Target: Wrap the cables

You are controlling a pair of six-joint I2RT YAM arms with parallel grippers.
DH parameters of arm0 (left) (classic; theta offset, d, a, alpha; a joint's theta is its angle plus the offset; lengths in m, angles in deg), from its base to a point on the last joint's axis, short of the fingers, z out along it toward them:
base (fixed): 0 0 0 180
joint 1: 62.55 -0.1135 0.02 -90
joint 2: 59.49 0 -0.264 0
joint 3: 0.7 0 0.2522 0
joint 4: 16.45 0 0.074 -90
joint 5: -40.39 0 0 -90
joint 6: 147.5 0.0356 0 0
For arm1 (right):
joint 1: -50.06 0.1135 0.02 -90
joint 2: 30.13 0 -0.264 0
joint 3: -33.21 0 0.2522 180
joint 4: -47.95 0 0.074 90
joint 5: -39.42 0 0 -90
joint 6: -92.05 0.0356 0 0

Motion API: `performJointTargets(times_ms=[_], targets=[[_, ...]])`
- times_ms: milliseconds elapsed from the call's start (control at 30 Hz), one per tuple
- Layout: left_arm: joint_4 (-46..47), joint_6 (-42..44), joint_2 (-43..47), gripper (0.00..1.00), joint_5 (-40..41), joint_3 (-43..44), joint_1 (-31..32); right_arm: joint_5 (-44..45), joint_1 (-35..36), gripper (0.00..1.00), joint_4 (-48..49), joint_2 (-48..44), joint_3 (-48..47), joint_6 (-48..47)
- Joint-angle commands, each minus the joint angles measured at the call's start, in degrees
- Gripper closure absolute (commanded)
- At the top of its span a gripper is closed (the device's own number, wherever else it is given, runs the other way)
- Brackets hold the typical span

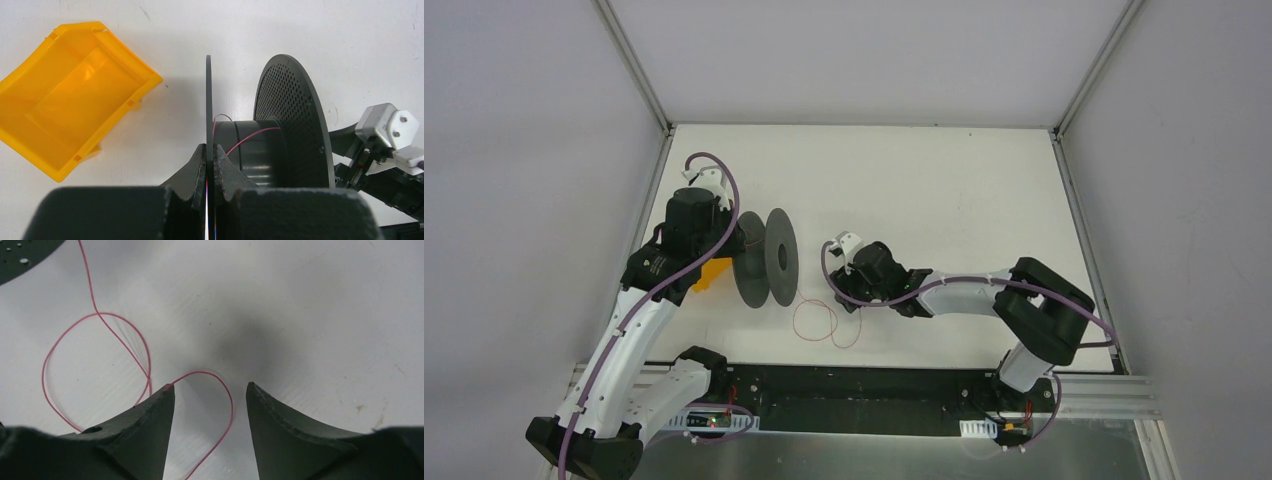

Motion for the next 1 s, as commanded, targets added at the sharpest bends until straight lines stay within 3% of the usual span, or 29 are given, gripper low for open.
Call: performJointTargets(times_ms=[0, 167, 333, 367, 733, 967], targets=[[2.2, 0.2, 0.5, 1.0, -0.1, 2.9, -0.4, -2.3, 0.1, 0.44, 1.7, 3.3, -4.4, -2.5], [2.1, 0.7, 0.4, 1.0, 0.9, 3.4, -0.4, 4.5, 0.1, 0.61, 2.8, 3.8, -3.7, -2.1], [2.2, 0.6, 0.0, 1.0, 0.9, 3.5, -0.5, 8.5, 0.1, 0.98, 4.8, 2.3, -2.0, -2.1], [2.2, 0.6, -0.1, 1.0, 1.0, 3.4, -0.4, 9.6, 0.1, 1.0, 5.1, 1.7, -1.6, -1.8], [2.2, 1.6, -0.4, 1.0, 1.9, 2.6, -0.4, 14.4, 0.0, 1.0, 7.9, -9.7, 3.4, -1.4], [4.3, 2.4, -2.7, 1.0, 3.5, 3.9, -1.1, 10.6, 2.9, 1.0, -3.8, -26.1, 1.1, 0.7]])
